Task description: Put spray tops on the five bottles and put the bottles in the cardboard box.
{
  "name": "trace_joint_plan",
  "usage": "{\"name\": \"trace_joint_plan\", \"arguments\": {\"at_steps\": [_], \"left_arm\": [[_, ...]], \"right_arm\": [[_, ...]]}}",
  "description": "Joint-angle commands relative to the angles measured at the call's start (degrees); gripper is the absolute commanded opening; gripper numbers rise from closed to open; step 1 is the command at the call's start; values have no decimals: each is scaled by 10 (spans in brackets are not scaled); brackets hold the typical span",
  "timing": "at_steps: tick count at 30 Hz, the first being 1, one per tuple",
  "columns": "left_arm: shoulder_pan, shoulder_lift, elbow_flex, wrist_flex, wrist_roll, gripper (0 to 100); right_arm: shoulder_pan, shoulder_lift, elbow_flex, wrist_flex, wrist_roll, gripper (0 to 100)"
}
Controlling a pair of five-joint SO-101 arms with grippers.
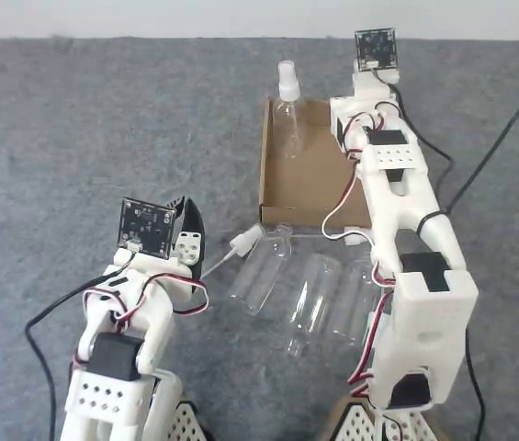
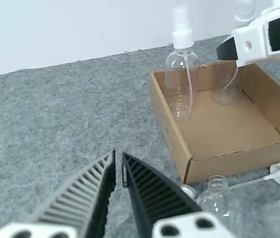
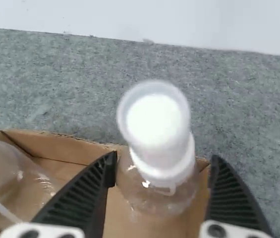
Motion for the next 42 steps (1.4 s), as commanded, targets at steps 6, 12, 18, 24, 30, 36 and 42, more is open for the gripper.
{"name": "trace_joint_plan", "arguments": {"at_steps": [6,12,18,24,30,36,42], "left_arm": [[-5,-6,-4,-13,4,12],[-5,-6,-4,-13,4,12],[-6,-6,-4,-14,4,12],[-6,-6,-4,-14,4,12],[-6,-6,-4,-15,5,12],[-6,-6,-4,-15,5,12],[-6,-6,-4,-15,6,12]], "right_arm": [[-7,-19,-19,-5,-1,324],[-7,-22,-25,-5,0,325],[-4,-22,-122,96,0,325],[-3,-22,-252,216,-1,325],[-3,-22,-364,346,-1,323],[-3,-22,-478,533,-4,322],[-3,-21,-566,760,-2,322]]}}
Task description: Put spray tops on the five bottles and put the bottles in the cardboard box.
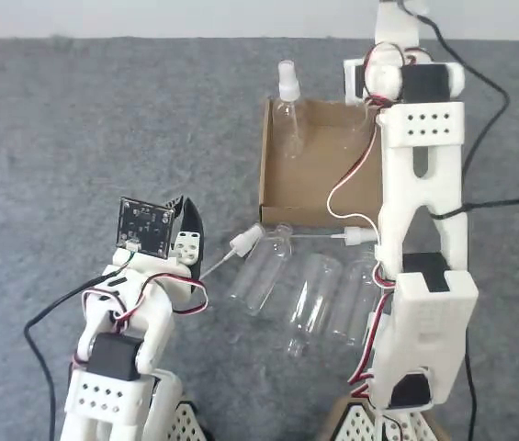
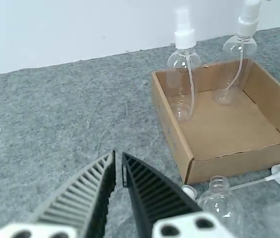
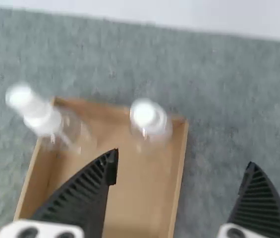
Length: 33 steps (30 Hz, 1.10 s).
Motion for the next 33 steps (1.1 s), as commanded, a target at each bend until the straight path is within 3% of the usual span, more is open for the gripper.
{"name": "trace_joint_plan", "arguments": {"at_steps": [1,7,13,18,24,27,33], "left_arm": [[-3,-6,-4,-15,4,12],[-4,-6,-4,-14,4,12],[-4,-6,-4,-15,3,12],[-4,-6,-4,-15,2,12],[-4,-8,-4,-14,2,12],[-4,-8,-4,-14,2,12],[-4,-6,-4,-13,3,12]], "right_arm": [[-1,-21,-90,179,-1,322],[25,-22,-37,201,18,270],[32,-84,125,201,44,232],[18,-223,327,184,52,242],[21,-407,626,100,97,333],[46,-497,766,45,100,332],[108,-644,992,-22,178,292]]}}
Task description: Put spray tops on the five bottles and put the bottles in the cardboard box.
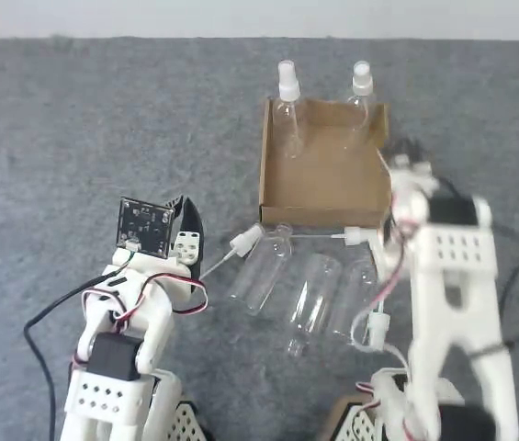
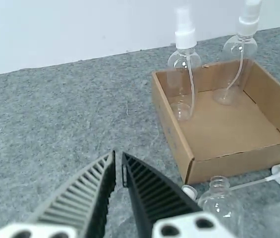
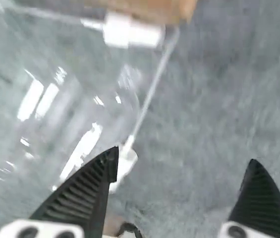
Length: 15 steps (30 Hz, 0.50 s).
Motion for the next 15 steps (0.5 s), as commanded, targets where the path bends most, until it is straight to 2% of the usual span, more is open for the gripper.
{"name": "trace_joint_plan", "arguments": {"at_steps": [1,8,12,15], "left_arm": [[-2,-6,-4,-14,3,12],[-2,-6,-4,-15,4,12],[-2,-6,-4,-15,4,12],[-2,-6,-4,-14,4,12]], "right_arm": [[36,-123,151,-49,62,281],[21,-173,248,-69,100,275],[-12,-125,250,-76,101,275],[-27,-57,250,-122,97,275]]}}
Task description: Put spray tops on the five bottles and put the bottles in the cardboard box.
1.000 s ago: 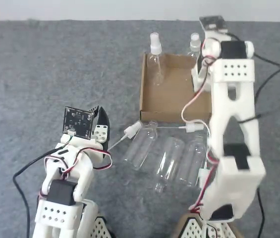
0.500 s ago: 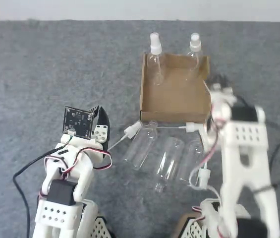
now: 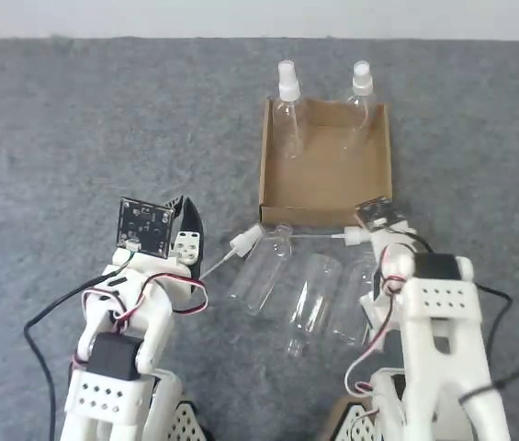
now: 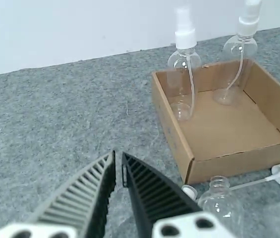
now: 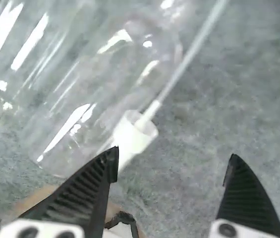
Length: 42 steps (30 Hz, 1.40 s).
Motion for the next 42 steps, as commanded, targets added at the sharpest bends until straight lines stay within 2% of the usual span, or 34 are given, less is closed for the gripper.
{"name": "trace_joint_plan", "arguments": {"at_steps": [1,7,12,18,22,37,42], "left_arm": [[-2,-6,-4,-14,4,12],[-3,-6,-4,-14,4,12],[-3,-6,-4,-15,4,12],[-3,-6,-4,-14,4,12],[-3,-6,-4,-14,4,12],[-3,-6,-4,-14,4,12],[-3,-6,-4,-14,4,12]], "right_arm": [[-15,95,-4,-65,3,275],[34,201,-4,-147,3,273],[95,209,-8,-165,9,263],[177,209,-48,-163,9,129],[211,209,-92,-145,9,115],[188,209,-394,55,4,114],[196,211,-425,80,9,121]]}}
